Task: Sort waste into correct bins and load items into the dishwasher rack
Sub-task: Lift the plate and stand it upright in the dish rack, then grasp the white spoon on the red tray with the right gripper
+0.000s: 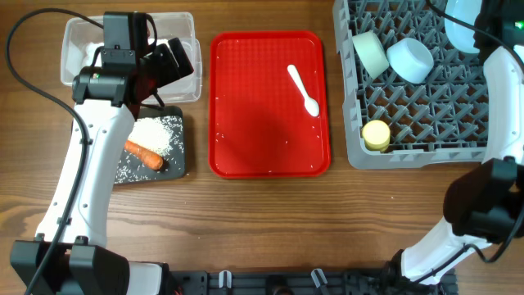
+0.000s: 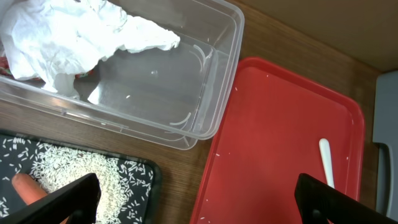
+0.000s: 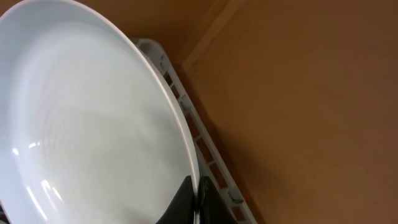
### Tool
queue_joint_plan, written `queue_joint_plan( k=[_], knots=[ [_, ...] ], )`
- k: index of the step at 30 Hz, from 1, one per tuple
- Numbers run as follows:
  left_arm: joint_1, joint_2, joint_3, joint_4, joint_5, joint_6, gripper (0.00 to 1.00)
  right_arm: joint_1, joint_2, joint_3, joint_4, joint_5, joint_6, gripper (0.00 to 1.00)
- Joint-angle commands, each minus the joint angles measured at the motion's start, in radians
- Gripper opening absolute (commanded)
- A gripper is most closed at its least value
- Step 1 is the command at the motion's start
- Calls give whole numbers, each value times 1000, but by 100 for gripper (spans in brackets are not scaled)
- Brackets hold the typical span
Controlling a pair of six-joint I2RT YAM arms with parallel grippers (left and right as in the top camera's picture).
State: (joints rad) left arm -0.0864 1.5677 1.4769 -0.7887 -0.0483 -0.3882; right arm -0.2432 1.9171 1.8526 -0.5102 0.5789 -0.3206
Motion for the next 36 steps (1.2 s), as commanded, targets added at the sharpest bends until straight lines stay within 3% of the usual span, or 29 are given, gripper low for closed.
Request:
queue_joint_plan(
  k=[1, 8, 11, 14, 15, 18, 20, 24, 27, 30, 36],
  knots=[
    [4, -1, 8, 2, -6, -13, 100, -7, 82, -10, 41, 54, -37, 4],
    [4, -1, 8, 2, -6, -13, 100, -6, 131, -10, 50, 63, 3, 4],
    [4, -1, 8, 2, -6, -13, 100, 4, 138, -10, 26, -25, 10, 6],
    [4, -1, 8, 2, -6, -13, 100, 16, 138, -10, 15, -82, 11, 27],
    [4, -1, 8, 2, -6, -13, 100, 18, 138, -10, 13, -114, 11, 45],
    [4, -1, 8, 2, -6, -13, 100, 34, 137, -9, 2, -132, 51, 74],
    [4, -1, 8, 2, -6, -13, 100, 58, 110, -7, -13, -132, 90, 82],
    [4, -1, 8, 2, -6, -13, 100, 195, -24, -7, -63, -170, 85, 82],
    [4, -1, 8, 2, -6, -13, 100, 366, -57, -8, -175, -411, 88, 75],
    [4, -1, 8, 2, -6, -13, 100, 505, 13, -8, -319, -632, 89, 71],
    [4, -1, 8, 2, -6, -13, 100, 570, 233, -9, -458, -663, 186, 65]
  ],
)
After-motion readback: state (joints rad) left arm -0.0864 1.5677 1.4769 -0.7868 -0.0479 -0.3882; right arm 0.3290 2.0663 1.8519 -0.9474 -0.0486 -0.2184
